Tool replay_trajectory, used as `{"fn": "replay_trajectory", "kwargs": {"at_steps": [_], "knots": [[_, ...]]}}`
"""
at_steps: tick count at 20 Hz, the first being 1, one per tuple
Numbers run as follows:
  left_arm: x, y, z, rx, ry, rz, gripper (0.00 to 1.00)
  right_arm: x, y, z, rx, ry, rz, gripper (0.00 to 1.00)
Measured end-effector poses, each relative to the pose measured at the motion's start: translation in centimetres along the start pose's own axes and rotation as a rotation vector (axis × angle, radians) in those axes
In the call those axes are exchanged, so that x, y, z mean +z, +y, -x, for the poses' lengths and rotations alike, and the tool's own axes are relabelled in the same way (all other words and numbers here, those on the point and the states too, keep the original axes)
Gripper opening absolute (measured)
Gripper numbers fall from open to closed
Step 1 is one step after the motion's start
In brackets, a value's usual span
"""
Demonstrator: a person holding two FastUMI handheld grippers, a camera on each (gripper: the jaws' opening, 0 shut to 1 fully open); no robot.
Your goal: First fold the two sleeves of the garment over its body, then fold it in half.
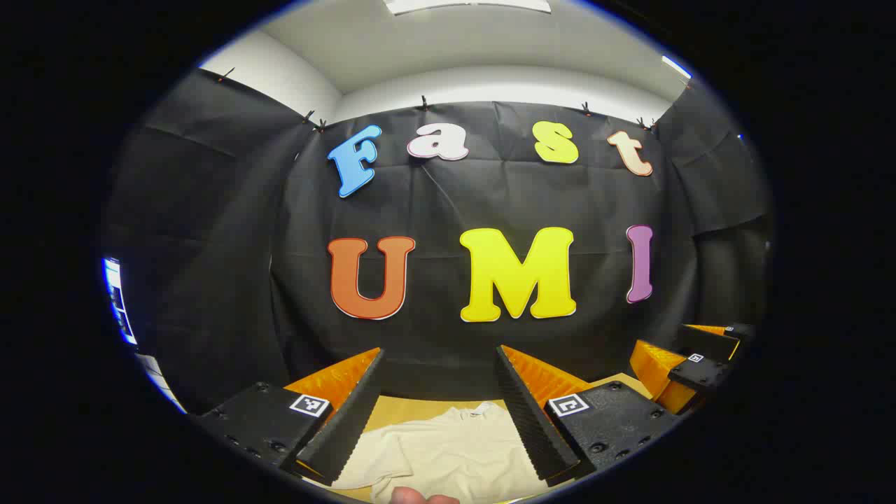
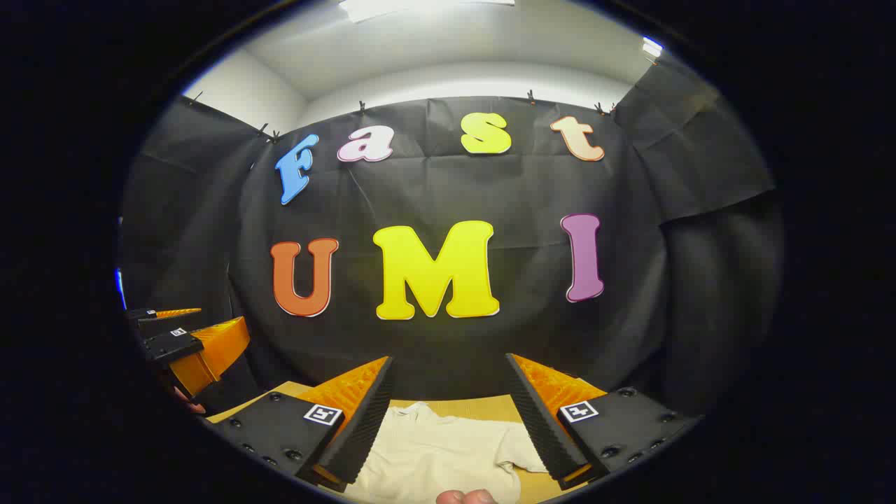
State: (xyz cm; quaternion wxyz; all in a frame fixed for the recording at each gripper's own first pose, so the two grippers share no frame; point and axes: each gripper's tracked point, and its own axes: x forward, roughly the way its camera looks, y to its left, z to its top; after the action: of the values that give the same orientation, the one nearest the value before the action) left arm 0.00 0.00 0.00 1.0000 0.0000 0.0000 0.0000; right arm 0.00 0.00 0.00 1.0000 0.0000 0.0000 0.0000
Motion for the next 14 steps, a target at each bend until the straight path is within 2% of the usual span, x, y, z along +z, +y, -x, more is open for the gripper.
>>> {"fn": "replay_trajectory", "kwargs": {"at_steps": [2, 5, 14], "knots": [[-0.02, 0.09, 0.04, 0.0, -0.001, 0.003, 0.98, -0.05, -0.25, 0.09, -0.007, 0.003, -0.003, 0.94], [0.25, -0.78, 0.19, -0.023, -0.005, 0.013, 0.98, 0.1, -0.34, 0.27, -0.001, 0.0, -0.007, 0.96], [-0.46, -0.48, 0.0, -0.007, 0.012, 0.009, 0.98, -0.22, -0.07, -0.07, 0.024, -0.002, 0.006, 0.96]]}}
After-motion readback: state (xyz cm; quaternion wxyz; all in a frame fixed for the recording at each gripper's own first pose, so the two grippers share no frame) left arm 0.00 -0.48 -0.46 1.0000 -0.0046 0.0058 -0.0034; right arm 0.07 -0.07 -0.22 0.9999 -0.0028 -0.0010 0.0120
